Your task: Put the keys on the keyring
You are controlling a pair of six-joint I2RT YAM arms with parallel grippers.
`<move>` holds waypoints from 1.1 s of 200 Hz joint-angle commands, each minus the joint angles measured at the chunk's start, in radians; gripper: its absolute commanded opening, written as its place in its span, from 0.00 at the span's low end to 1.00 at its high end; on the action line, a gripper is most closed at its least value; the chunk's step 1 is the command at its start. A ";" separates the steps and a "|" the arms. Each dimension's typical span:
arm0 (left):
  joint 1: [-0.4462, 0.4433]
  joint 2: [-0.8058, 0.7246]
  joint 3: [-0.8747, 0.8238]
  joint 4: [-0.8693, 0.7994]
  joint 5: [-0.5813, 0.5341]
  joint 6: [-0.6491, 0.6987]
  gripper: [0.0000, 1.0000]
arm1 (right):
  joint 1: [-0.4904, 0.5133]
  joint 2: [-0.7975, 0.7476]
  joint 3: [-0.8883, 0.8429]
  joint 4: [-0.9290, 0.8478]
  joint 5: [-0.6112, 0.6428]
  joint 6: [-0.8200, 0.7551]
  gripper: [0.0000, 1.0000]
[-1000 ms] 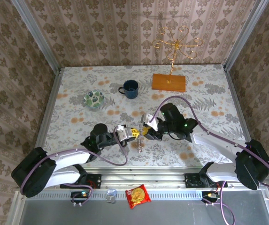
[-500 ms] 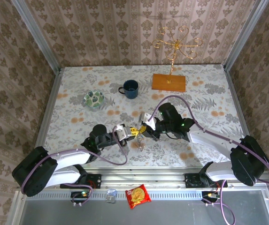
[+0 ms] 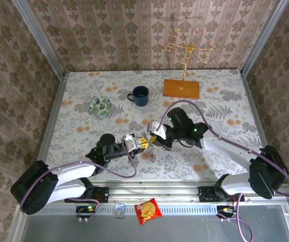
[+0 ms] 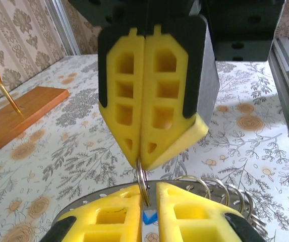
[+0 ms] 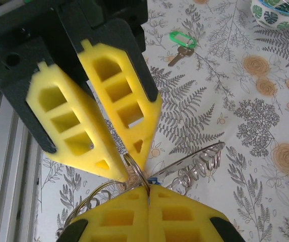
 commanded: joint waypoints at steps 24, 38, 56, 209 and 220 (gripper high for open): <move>-0.007 -0.017 0.055 -0.101 0.010 0.053 0.14 | 0.037 0.016 0.087 -0.127 0.032 -0.083 0.00; -0.007 -0.016 0.059 -0.101 0.013 0.055 0.12 | 0.048 0.023 0.108 -0.148 0.037 -0.092 0.00; -0.007 -0.018 0.062 -0.104 0.015 0.058 0.06 | 0.054 0.024 0.123 -0.158 0.035 -0.095 0.00; 0.029 0.030 0.020 0.090 0.126 -0.053 0.00 | -0.013 -0.009 -0.071 0.168 -0.093 0.079 0.25; 0.030 0.033 0.021 0.091 0.131 -0.055 0.00 | -0.013 -0.009 -0.071 0.171 -0.098 0.079 0.24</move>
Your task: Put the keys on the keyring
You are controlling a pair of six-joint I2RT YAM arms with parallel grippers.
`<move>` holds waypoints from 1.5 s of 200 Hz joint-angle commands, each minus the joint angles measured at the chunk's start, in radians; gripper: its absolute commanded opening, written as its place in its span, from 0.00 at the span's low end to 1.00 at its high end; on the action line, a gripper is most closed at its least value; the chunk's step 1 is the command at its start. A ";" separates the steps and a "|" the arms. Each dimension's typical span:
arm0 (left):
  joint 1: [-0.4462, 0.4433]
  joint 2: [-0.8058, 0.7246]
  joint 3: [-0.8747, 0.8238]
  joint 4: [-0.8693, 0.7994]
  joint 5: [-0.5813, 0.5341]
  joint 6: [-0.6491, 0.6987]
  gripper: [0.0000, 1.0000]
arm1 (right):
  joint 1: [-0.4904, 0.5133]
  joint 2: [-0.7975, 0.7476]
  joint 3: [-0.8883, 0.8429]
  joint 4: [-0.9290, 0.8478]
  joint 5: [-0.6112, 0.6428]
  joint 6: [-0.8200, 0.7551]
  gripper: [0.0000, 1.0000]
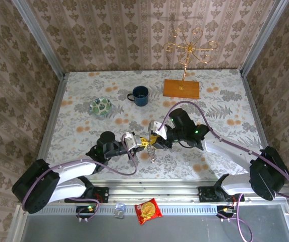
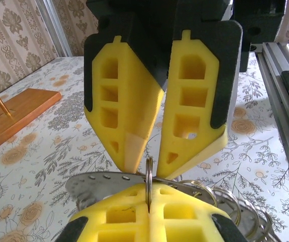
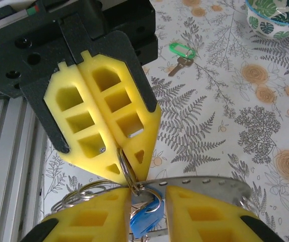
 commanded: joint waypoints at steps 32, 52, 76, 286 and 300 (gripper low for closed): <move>0.005 0.018 0.001 0.092 0.079 -0.042 0.00 | 0.003 0.013 -0.006 0.061 -0.070 0.009 0.16; 0.007 0.028 0.004 0.102 0.079 -0.050 0.00 | 0.002 0.018 -0.002 0.053 -0.089 -0.005 0.05; 0.010 0.030 0.005 0.103 0.079 -0.055 0.06 | 0.002 0.023 0.018 0.007 -0.093 -0.037 0.00; 0.016 0.021 -0.007 0.142 0.112 -0.073 0.00 | -0.005 -0.005 -0.044 -0.018 0.018 -0.017 0.38; 0.016 0.029 -0.008 0.160 0.125 -0.083 0.00 | -0.002 0.005 -0.060 0.011 0.016 -0.008 0.39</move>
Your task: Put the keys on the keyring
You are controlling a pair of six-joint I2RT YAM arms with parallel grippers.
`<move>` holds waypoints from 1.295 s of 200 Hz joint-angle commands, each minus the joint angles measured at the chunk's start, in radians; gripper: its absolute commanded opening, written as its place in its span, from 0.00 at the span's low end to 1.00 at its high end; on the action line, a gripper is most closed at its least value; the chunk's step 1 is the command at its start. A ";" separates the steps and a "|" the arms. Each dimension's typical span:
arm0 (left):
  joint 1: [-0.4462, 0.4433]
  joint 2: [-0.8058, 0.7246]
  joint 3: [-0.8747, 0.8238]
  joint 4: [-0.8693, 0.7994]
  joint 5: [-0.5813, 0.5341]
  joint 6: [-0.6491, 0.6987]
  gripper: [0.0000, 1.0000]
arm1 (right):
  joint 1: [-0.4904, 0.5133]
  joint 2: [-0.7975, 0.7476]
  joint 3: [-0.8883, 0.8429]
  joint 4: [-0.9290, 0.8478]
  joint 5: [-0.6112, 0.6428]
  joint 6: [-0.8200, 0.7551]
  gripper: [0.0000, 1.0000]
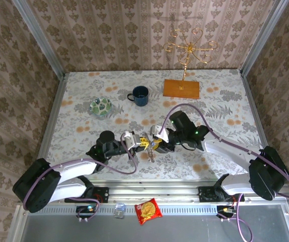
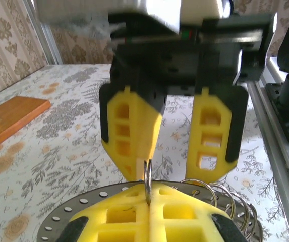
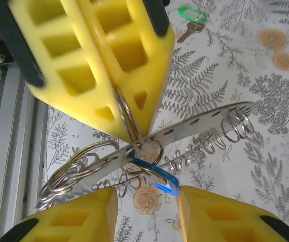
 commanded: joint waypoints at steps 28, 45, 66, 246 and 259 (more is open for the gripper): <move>0.005 0.027 -0.007 0.128 0.086 -0.059 0.00 | 0.005 0.026 -0.028 0.117 -0.013 0.045 0.40; 0.006 0.030 -0.004 0.132 0.097 -0.064 0.00 | 0.004 0.028 -0.028 0.136 -0.012 0.045 0.41; 0.009 0.029 -0.003 0.133 0.110 -0.069 0.00 | 0.004 0.023 -0.035 0.150 -0.001 0.041 0.43; 0.018 0.008 -0.007 0.059 0.025 -0.004 0.21 | 0.000 -0.091 0.068 -0.119 0.041 -0.034 0.00; 0.018 0.003 -0.011 0.056 -0.012 -0.005 0.29 | 0.000 -0.098 0.082 -0.128 0.061 -0.028 0.00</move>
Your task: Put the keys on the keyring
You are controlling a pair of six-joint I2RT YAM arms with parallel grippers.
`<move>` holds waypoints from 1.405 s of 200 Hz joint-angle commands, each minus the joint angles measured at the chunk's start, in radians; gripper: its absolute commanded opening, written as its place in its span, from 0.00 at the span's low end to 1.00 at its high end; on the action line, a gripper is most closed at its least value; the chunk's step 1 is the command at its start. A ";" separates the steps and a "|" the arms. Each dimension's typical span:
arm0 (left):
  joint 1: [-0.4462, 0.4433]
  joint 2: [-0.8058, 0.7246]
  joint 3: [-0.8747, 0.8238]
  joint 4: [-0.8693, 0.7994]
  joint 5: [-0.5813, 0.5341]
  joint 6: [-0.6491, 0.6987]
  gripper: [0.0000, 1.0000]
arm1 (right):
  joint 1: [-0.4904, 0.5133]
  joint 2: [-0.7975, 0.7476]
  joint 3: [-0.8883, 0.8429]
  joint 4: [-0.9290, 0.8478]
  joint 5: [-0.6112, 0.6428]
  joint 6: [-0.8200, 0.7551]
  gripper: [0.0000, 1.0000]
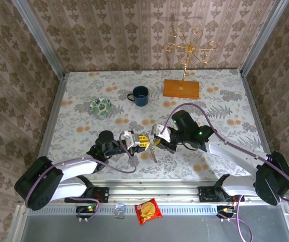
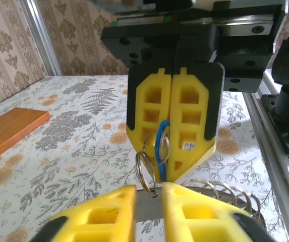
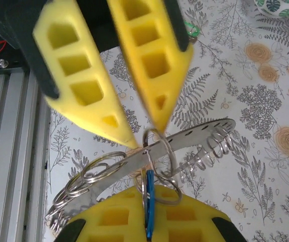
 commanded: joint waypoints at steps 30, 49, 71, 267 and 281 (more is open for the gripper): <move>0.004 -0.053 -0.015 -0.045 -0.057 0.025 0.37 | 0.000 -0.025 0.104 -0.120 0.064 -0.017 0.00; 0.004 -0.087 -0.027 -0.062 -0.108 0.033 0.38 | -0.001 -0.016 0.135 -0.156 0.077 -0.025 0.00; 0.005 -0.147 -0.051 -0.082 -0.230 0.030 0.45 | 0.001 -0.006 0.162 -0.175 0.089 -0.028 0.00; 0.151 -0.631 -0.068 -0.478 -0.856 -0.228 0.70 | 0.027 0.360 0.223 0.018 0.259 0.142 0.00; 0.153 -0.615 -0.065 -0.477 -0.851 -0.231 0.70 | -0.002 0.364 0.216 -0.037 0.305 0.101 0.00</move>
